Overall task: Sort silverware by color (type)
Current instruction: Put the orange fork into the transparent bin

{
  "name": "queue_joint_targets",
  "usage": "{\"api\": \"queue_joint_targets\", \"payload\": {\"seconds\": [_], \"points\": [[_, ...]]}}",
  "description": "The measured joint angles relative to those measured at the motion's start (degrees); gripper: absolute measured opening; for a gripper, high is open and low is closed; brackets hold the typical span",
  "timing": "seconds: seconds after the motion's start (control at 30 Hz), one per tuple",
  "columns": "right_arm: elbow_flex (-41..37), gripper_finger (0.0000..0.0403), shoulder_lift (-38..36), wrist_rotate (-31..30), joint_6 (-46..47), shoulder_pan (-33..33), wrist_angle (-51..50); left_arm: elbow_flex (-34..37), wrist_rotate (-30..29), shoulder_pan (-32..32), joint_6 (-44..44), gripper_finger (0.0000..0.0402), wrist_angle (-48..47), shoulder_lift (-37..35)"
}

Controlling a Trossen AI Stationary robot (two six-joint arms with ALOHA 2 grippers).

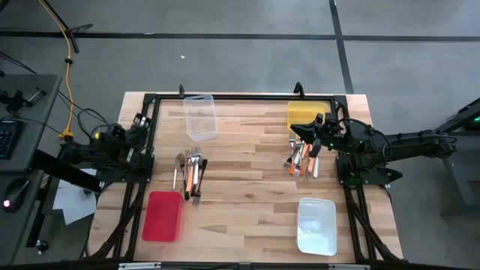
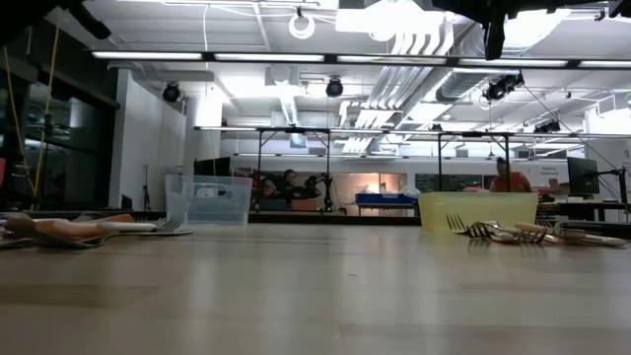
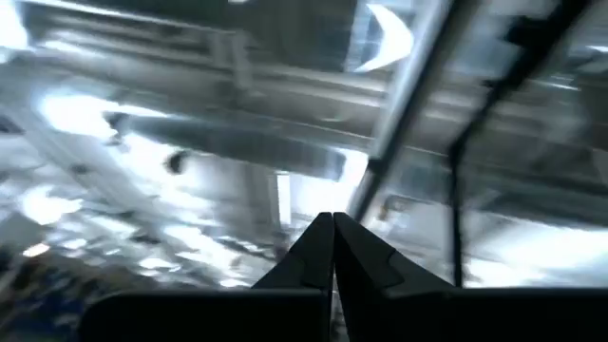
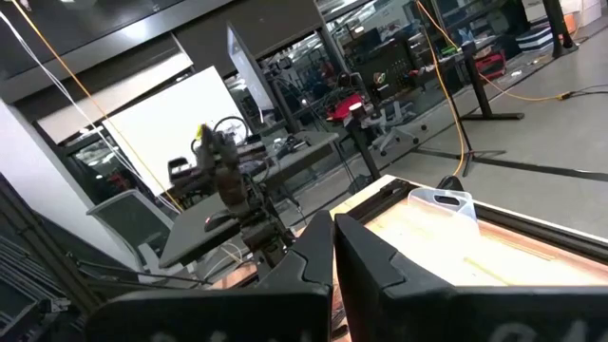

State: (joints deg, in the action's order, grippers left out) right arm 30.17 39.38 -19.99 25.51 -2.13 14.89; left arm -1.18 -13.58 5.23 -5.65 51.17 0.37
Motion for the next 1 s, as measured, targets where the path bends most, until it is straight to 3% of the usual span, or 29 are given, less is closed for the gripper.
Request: {"api": "queue_joint_targets", "payload": {"seconds": [0.1,0.23,0.43,0.83,0.9,1.0], "points": [[0.0,0.0,0.0,0.0,-0.01,0.0,0.0,-2.36,-5.21,-0.02,-3.99,0.0001,-5.97,2.86],[0.0,0.0,0.0,0.0,-0.7,0.0,1.35,-7.34,-5.48,0.0,-7.93,0.0001,-13.24,11.19],[0.02,0.0,0.0,0.0,-3.74,0.0,2.52,-14.43,-5.88,0.0,-9.22,0.0001,-16.45,22.94],[0.02,0.0,0.0,0.62,-3.52,0.0,2.48,-21.63,-4.9,0.0,-8.3,0.0001,-24.46,32.99],[0.92,0.0,0.27,1.15,-2.96,0.0,-0.04,-21.94,-4.92,0.0,-8.25,0.0001,-24.78,33.67],[6.27,0.0,2.31,-0.07,1.42,0.06,-13.73,-21.94,-5.1,-0.02,-9.76,0.0001,-24.8,33.87]]}}
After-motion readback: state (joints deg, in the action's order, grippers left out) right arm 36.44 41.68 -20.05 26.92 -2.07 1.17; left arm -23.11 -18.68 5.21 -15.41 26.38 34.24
